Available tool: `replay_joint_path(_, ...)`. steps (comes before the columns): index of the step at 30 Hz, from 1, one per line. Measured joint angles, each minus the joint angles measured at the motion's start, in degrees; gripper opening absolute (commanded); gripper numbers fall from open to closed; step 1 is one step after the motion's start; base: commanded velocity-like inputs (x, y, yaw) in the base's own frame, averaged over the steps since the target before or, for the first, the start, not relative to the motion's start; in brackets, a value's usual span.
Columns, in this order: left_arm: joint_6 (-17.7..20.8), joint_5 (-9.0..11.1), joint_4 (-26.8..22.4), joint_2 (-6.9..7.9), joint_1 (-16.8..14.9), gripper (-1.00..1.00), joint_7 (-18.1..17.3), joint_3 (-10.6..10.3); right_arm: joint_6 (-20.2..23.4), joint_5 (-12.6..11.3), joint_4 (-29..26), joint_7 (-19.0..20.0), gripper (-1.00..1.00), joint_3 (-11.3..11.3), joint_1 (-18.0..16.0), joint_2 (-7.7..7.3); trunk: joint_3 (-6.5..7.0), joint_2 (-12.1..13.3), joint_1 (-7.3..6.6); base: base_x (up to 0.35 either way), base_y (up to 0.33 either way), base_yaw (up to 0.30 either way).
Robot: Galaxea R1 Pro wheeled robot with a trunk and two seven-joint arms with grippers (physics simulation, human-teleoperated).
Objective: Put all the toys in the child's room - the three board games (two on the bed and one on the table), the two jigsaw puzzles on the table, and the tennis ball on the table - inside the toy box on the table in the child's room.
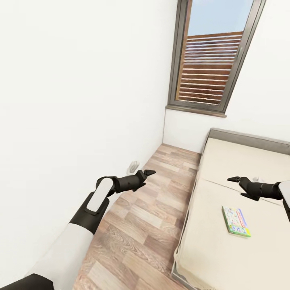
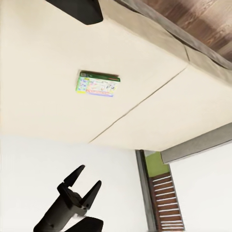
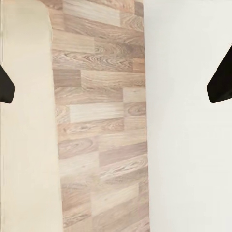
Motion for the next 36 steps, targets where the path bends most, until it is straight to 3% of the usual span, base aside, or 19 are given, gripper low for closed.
replay_joint_path(22, -0.4, 0.5, -0.4, 0.49, 0.1, 1.0, -0.1, 0.2, 0.0, 0.0, 0.4, -0.1, 1.0, 0.0, -0.1, -0.16, 1.34, 0.0, 0.0, 0.014, 0.0, -0.246)
replay_joint_path(36, -0.1, 0.6, -0.5, 1.56, 0.2, 1.0, -0.2, 0.2, 0.0, 0.0, 0.4, -0.2, 1.0, 0.0, -0.1, -0.11, 2.22, 0.0, -0.01, 0.21, 0.0, -0.241)
